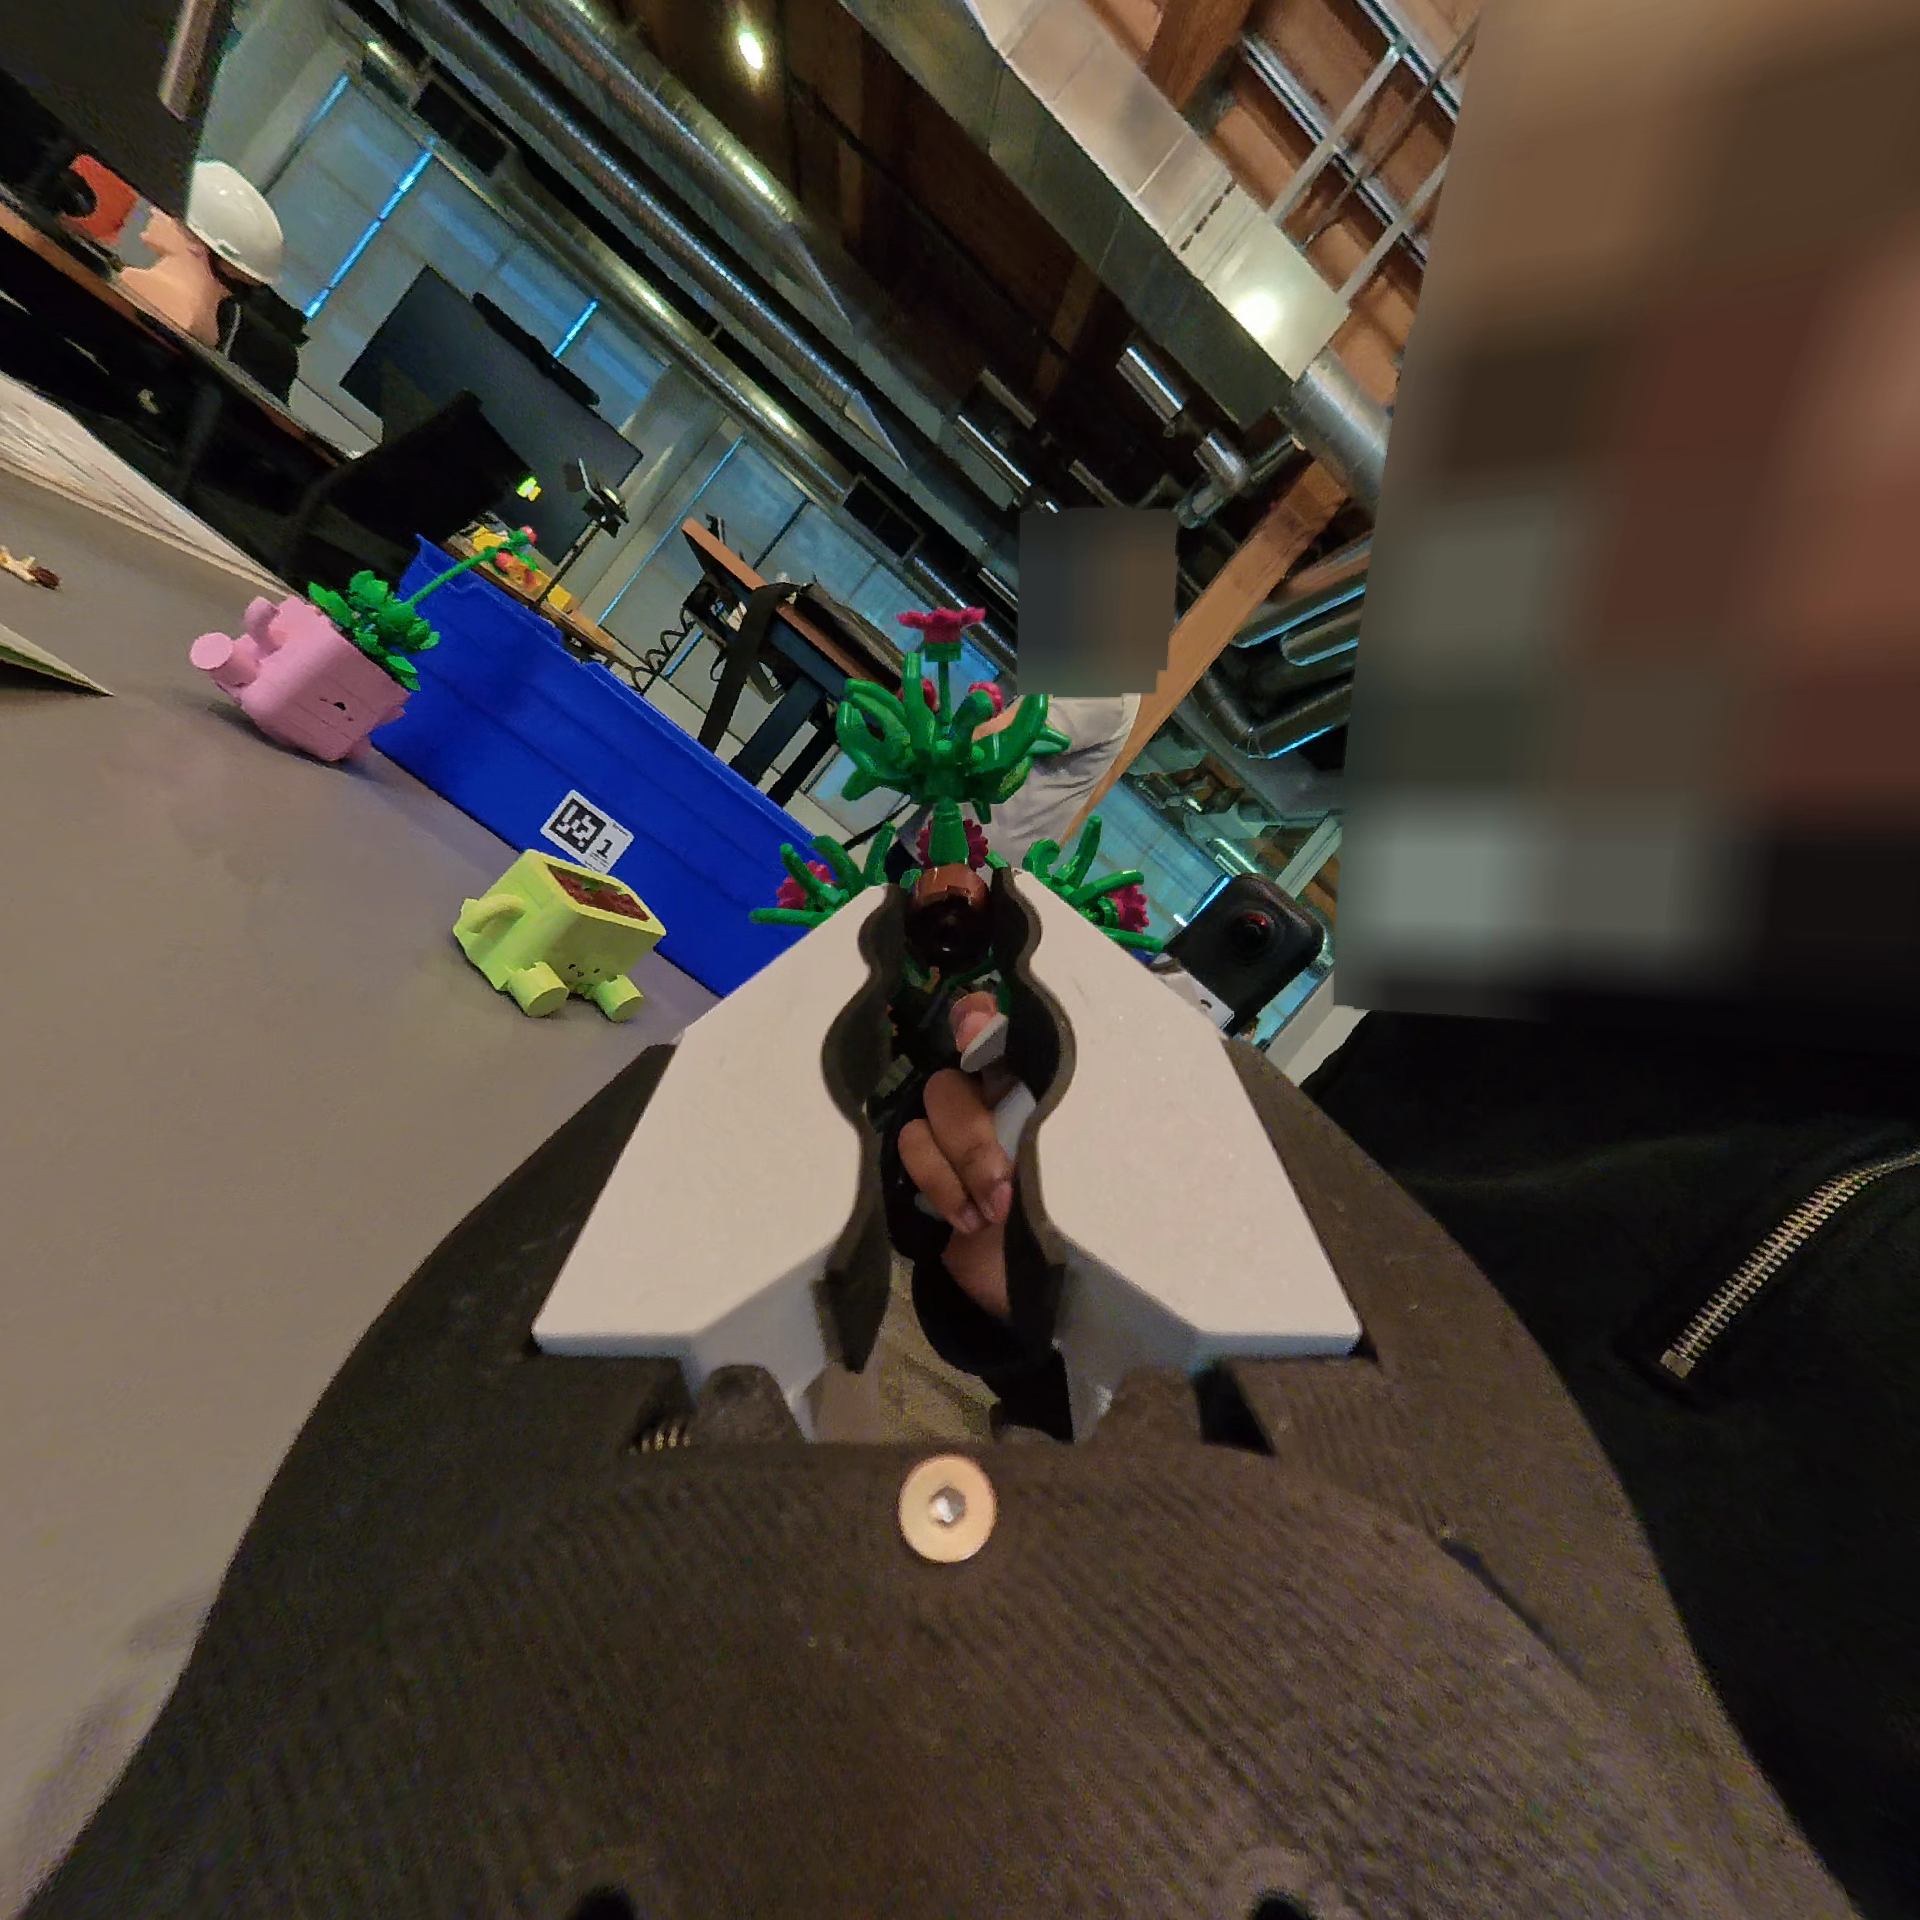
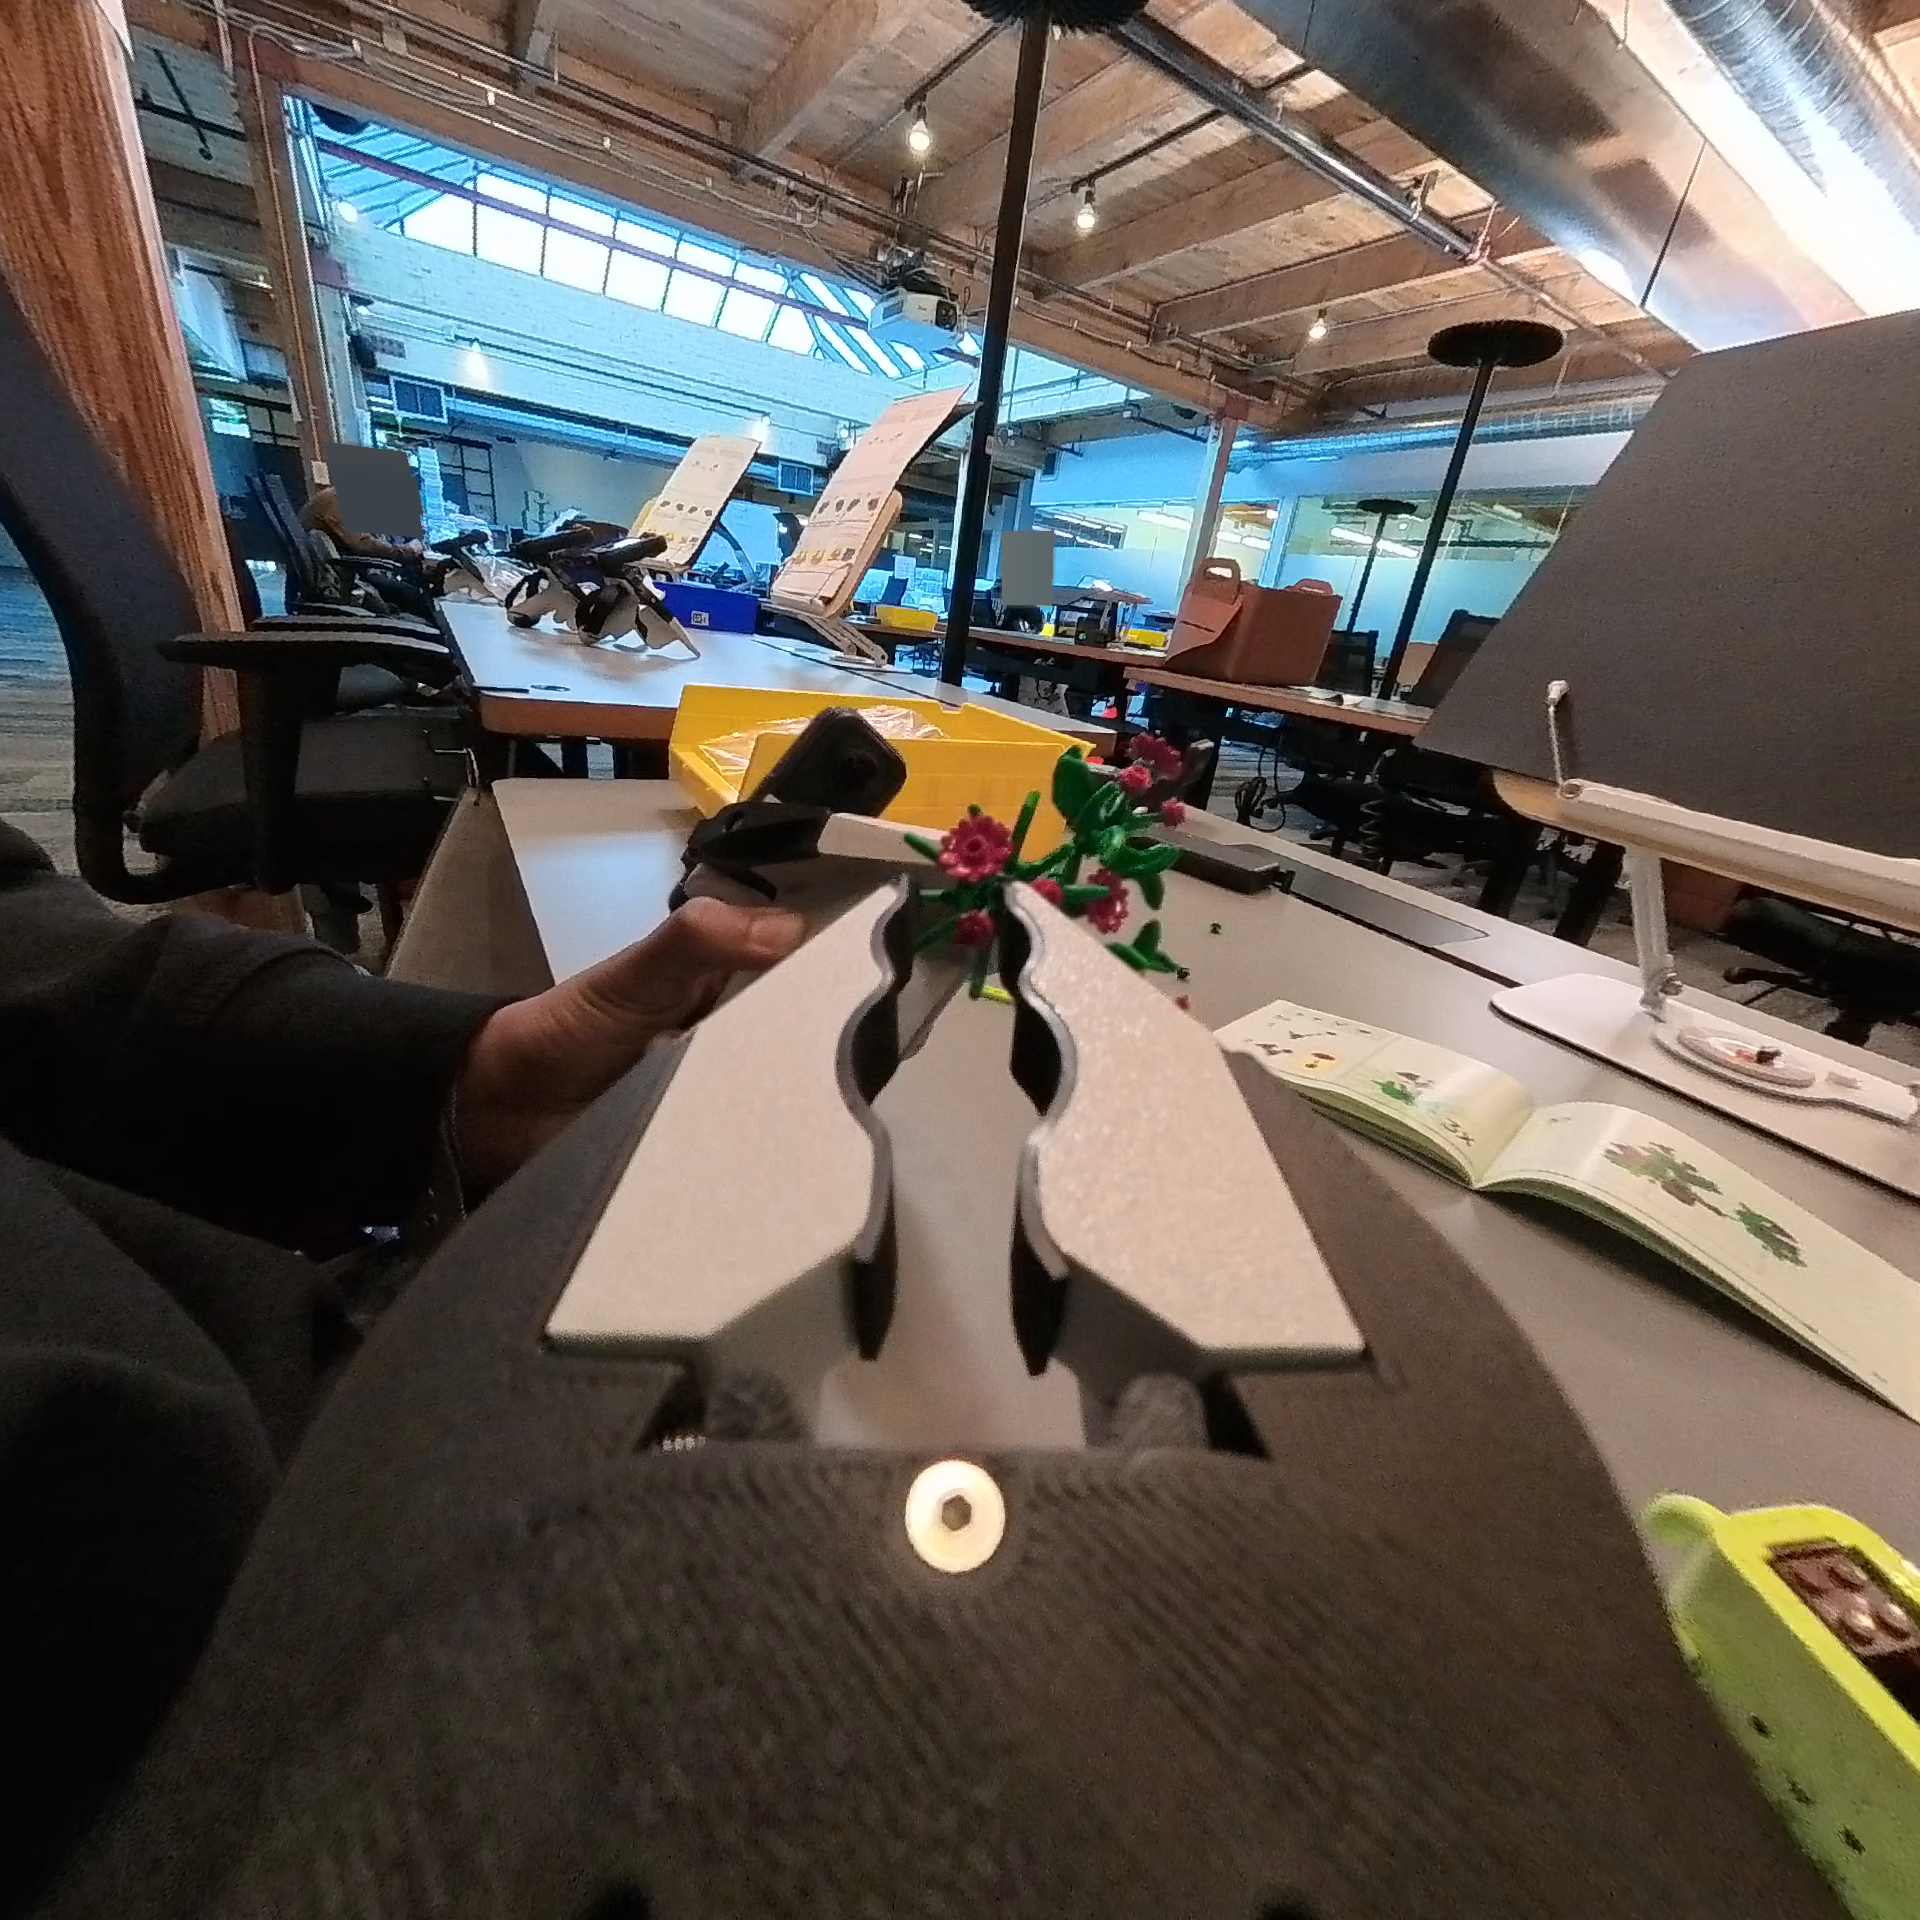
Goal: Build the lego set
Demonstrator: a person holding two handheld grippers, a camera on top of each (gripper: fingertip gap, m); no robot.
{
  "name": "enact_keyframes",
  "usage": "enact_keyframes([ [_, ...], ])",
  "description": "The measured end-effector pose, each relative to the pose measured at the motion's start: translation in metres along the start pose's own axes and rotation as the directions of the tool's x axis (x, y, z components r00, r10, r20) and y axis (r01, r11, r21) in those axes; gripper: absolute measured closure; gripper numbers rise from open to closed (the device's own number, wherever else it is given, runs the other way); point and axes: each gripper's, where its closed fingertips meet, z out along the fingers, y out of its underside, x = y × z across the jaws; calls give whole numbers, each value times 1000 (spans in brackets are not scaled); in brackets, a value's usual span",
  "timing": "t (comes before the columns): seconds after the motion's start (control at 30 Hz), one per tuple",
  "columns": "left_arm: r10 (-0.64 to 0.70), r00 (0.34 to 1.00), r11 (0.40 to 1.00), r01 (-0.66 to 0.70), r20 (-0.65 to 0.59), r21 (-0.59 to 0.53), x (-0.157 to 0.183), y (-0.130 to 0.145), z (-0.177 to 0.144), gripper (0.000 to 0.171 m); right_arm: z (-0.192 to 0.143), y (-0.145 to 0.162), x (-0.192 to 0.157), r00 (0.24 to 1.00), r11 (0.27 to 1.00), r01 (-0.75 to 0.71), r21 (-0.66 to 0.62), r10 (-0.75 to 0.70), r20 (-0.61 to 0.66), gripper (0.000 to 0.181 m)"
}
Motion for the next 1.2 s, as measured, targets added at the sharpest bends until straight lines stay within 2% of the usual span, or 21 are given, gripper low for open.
enact_keyframes([
  [0.13, -32, 999, 999, 33, -27, 21, 1, -3, -2, 159, 3, 3, -3, 1000, 1000, 2, -14, -2, 5, 168],
  [0.43, -203, 946, 953, 250, -254, 172, 7, -35, -28, 159, 5, 3, -4, 1000, 1000, -15, -7, 15, 15, 166],
  [0.8, -127, 972, 991, 134, -197, 21, 15, -9, -7, 160, 10, -6, -16, 994, 994, -97, 42, 95, 47, 163],
  [1.2, -105, 981, 994, 105, -161, -8, 15, 4, 5, 159, 9, -7, -11, 955, 953, -289, 96, 280, 98, 160],
])
